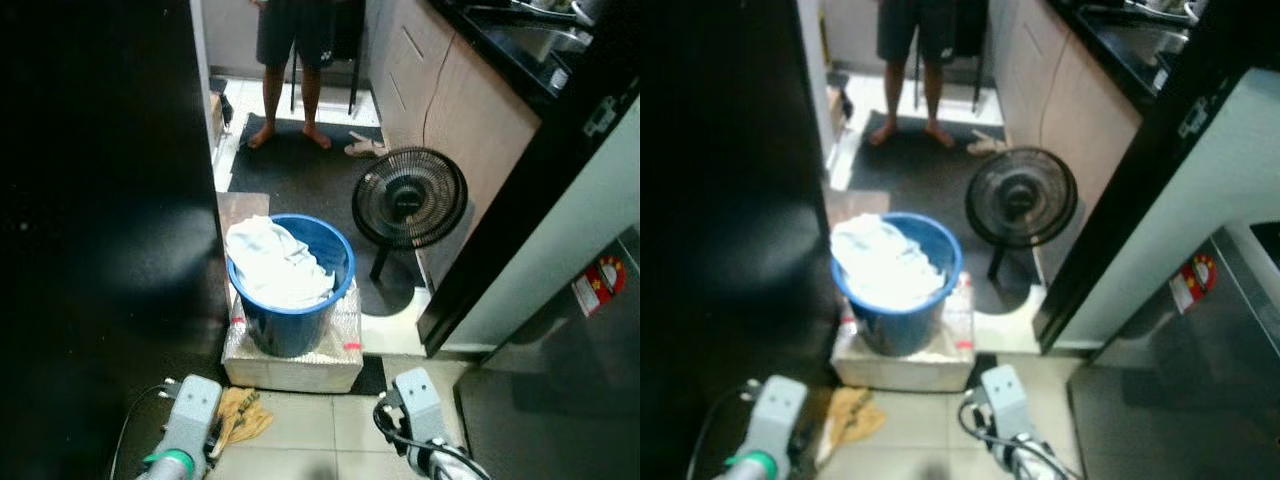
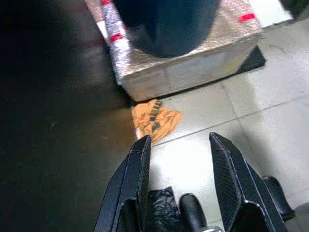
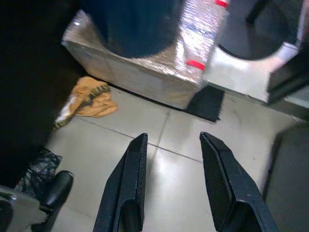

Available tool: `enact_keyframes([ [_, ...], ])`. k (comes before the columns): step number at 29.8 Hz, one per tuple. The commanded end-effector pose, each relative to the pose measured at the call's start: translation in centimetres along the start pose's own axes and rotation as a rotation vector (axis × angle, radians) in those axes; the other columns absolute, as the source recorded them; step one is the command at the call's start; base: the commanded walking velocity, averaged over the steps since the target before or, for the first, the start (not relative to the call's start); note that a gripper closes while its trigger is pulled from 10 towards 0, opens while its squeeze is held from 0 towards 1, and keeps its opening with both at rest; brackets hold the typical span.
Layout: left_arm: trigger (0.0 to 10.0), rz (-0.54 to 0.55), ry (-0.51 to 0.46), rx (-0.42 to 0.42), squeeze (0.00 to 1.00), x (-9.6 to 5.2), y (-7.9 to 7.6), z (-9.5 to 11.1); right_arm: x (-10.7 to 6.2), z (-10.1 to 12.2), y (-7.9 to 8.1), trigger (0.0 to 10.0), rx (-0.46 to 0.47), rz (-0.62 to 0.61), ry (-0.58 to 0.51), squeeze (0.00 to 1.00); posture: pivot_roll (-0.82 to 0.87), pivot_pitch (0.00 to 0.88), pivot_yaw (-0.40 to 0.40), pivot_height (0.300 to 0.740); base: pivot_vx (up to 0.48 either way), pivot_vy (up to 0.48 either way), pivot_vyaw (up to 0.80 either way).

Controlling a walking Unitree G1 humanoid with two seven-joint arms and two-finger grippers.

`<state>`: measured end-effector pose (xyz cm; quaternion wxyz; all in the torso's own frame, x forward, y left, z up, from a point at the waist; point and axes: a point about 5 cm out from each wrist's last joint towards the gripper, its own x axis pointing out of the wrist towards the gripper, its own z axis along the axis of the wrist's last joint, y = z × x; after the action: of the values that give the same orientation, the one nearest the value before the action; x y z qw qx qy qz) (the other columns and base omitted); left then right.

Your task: Clothes washing

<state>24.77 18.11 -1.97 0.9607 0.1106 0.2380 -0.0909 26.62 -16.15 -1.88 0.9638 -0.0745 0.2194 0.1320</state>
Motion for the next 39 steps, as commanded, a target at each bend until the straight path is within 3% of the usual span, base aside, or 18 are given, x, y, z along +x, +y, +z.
enact_keyframes([
  [1, 10.0, -0.012, 0.045, 0.001, 0.0, -0.4, -0.2, -1.22, -0.56, -1.15, -0.28, 10.0, 0.008, -0.011, 0.041, 0.0, 0.06, 0.041, -0.031, 0.74, 0.0, 0.0, 0.0],
  [8, 10.0, -0.02, 0.034, 0.01, 0.0, -0.3, -0.36, -1.02, -0.57, -1.16, -0.31, 10.0, 0.008, -0.012, 0.041, 0.0, 0.06, 0.042, -0.03, 0.74, 0.0, -0.04, 0.0],
  [24, 10.0, -0.027, 0.019, 0.016, 0.0, -0.22, -0.51, -0.75, -0.58, -1.24, -0.22, 10.0, 0.012, -0.011, 0.043, 0.0, 0.06, 0.045, -0.03, 0.74, 0.0, -0.454, 0.0],
  [39, 10.0, -0.015, -0.001, -0.015, 0.0, -0.15, -0.44, -0.49, -0.47, -1.09, -0.01, 10.0, 0.016, -0.001, 0.038, 0.0, 0.06, 0.046, -0.03, 0.74, 0.0, 0.0, 0.0],
])
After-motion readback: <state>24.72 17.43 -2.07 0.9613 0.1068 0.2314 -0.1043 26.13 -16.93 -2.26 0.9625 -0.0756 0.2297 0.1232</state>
